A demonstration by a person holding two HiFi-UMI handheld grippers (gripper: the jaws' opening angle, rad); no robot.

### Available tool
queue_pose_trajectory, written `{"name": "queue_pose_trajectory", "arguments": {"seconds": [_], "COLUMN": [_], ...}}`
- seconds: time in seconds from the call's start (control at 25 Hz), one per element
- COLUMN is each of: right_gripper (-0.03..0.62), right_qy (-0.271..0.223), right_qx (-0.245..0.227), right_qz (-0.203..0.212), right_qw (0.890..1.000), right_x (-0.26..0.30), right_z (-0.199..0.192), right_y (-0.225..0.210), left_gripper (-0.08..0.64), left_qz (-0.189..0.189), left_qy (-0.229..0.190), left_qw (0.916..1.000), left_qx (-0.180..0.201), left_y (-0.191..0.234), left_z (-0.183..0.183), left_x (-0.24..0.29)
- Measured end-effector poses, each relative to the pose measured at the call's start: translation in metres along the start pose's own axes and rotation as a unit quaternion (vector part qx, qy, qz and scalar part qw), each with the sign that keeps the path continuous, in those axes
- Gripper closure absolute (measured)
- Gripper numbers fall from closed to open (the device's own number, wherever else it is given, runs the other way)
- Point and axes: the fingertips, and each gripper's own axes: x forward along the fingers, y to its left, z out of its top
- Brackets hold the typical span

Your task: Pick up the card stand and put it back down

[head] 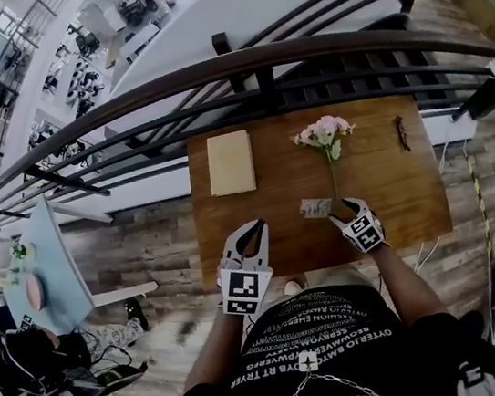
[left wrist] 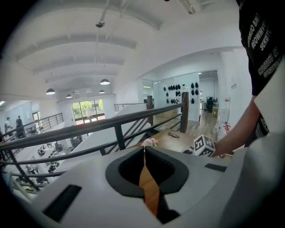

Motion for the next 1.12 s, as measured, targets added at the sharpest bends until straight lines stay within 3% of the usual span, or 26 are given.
{"name": "queue_pose_trajectory", "arguments": {"seconds": [0.08, 0.16, 0.36, 0.52, 0.68, 0.96, 1.04, 1.12], "right_gripper": [0.35, 0.44, 0.577, 0.577, 0.578, 0.578, 0.578, 0.578], "right_qy": [0.0, -0.019, -0.119, -0.183, -0.213, -0.257, -0.259, -0.258], "right_qx": [-0.007, -0.006, 0.012, 0.034, 0.03, 0.013, 0.004, -0.005], "right_qz": [-0.054, -0.102, -0.129, -0.12, -0.11, -0.116, -0.111, -0.108], "right_qw": [0.999, 0.995, 0.984, 0.975, 0.97, 0.959, 0.96, 0.96], "right_x": [-0.022, -0.049, -0.122, -0.167, -0.202, -0.261, -0.271, -0.278], "right_z": [0.005, 0.014, 0.059, 0.096, 0.123, 0.163, 0.165, 0.164], "right_y": [-0.012, -0.021, 0.0, 0.022, 0.043, 0.072, 0.083, 0.09], "left_gripper": [0.526, 0.526, 0.526, 0.527, 0.526, 0.527, 0.526, 0.528], "left_qz": [0.0, -0.004, -0.001, 0.026, 0.039, -0.015, -0.046, -0.08], "left_qy": [-0.008, -0.013, -0.038, -0.055, -0.051, -0.056, -0.076, -0.1], "left_qw": [1.0, 0.9999, 0.9992, 0.9981, 0.9976, 0.9951, 0.9942, 0.9917], "left_qx": [-0.002, -0.001, 0.011, 0.009, 0.027, 0.08, 0.061, 0.014], "left_y": [0.003, 0.001, 0.001, 0.009, 0.009, -0.02, -0.03, -0.037], "left_z": [0.0, 0.0, 0.014, 0.02, 0.022, 0.016, 0.016, 0.019], "left_x": [-0.005, -0.008, -0.031, -0.054, -0.074, -0.097, -0.104, -0.111]}}
